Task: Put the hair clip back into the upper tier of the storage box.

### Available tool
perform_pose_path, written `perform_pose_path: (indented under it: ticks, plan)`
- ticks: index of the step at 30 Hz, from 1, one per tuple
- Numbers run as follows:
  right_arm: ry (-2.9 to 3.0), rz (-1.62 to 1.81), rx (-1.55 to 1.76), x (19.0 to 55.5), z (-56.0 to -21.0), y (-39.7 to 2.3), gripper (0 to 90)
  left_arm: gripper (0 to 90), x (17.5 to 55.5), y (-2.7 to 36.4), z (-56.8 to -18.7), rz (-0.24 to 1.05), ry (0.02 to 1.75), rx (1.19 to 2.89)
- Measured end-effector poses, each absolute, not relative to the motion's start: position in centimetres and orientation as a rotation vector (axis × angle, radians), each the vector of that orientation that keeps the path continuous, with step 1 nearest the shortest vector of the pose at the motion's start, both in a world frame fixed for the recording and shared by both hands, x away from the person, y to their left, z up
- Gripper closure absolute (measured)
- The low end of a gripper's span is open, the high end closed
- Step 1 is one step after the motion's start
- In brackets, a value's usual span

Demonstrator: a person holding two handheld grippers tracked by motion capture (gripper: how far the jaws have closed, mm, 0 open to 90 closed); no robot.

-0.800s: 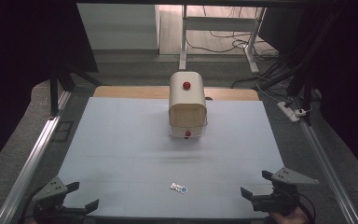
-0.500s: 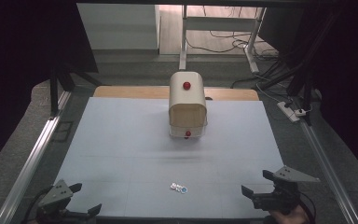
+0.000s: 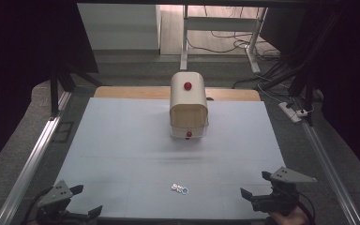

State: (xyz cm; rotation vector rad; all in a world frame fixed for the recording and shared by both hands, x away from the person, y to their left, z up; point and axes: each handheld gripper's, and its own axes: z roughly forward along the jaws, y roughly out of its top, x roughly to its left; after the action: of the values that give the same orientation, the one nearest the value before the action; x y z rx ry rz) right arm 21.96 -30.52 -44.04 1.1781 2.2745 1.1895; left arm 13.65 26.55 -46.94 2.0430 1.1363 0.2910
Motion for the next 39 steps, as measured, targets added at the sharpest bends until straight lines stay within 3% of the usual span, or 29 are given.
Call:
perform_pose_path:
  ticks: [39]
  plan:
    - [2.384, 1.145, 1.010, 21.8, -44.1, -27.1, 0.0, 3.6, 13.8, 26.7, -47.0, 0.265, 1.138, 2.039]
